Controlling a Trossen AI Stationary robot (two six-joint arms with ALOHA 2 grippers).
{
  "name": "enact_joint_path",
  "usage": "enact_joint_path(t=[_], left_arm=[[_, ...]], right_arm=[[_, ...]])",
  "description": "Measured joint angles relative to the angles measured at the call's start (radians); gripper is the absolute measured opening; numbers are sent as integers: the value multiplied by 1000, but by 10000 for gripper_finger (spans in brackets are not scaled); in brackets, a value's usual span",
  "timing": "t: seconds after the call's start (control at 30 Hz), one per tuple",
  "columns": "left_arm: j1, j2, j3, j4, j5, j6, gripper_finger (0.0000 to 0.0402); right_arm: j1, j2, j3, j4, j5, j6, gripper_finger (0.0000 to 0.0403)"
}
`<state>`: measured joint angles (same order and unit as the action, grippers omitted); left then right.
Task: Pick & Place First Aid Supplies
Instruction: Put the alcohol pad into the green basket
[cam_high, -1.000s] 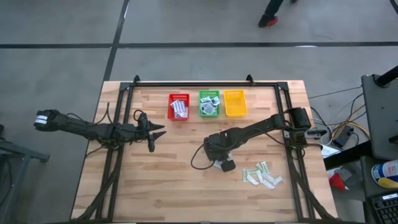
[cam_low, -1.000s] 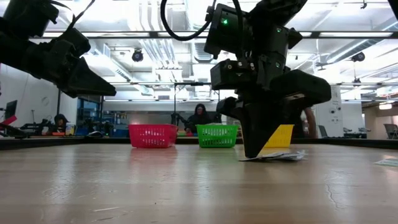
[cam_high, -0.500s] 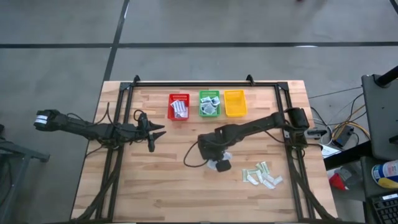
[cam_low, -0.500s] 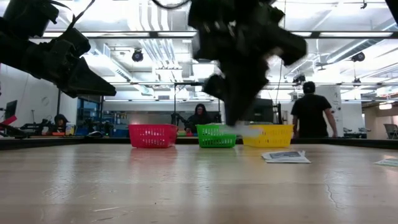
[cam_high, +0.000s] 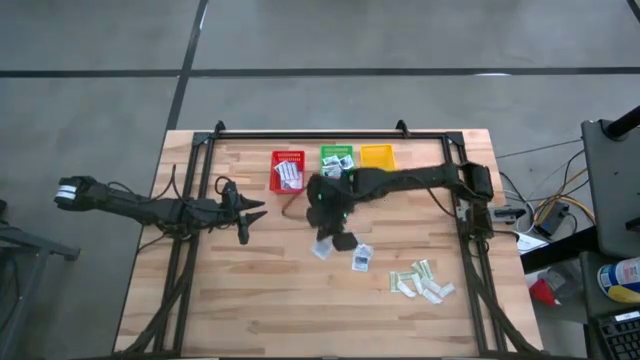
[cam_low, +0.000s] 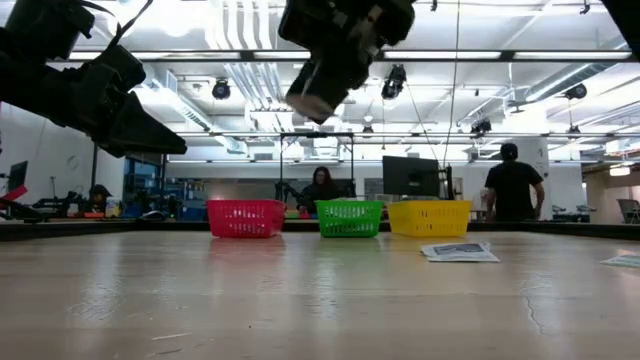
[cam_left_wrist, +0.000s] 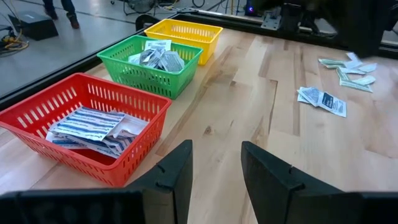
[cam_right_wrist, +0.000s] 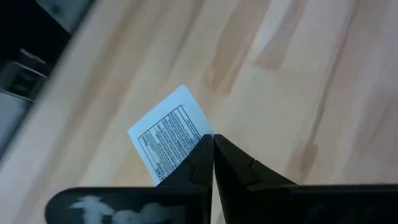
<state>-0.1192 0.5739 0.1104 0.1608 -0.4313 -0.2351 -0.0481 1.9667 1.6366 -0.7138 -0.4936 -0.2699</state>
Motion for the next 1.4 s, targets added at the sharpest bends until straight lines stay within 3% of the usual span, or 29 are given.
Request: enact_joint_path(t=[0.4, 0.57, 0.73, 0.83, 1.03, 1.17, 1.27, 1.4], left_arm=[[0, 0, 0, 0, 0, -1, 133], [0, 0, 0, 0, 0, -1, 133], [0, 0, 0, 0, 0, -1, 133], [0, 0, 0, 0, 0, -1, 133], [0, 0, 0, 0, -10, 0, 133], [0, 0, 0, 0, -13, 1, 133], [0, 0, 0, 0, -14, 2, 133], [0, 0, 0, 0, -15, 4, 133]], right_arm=[[-228, -1, 31, -5, -643, -21, 8], [-280, -1, 31, -4, -812, -26, 8], [-300, -2, 31, -2, -811, -28, 8], [-306, -2, 34, -2, -660, -24, 8], [-332, -2, 58, -6, -29, -21, 8], [-369, -2, 90, -8, 309, -74, 8], [-403, -2, 113, -5, 475, -131, 8], [-461, -2, 119, -6, 503, -154, 8]])
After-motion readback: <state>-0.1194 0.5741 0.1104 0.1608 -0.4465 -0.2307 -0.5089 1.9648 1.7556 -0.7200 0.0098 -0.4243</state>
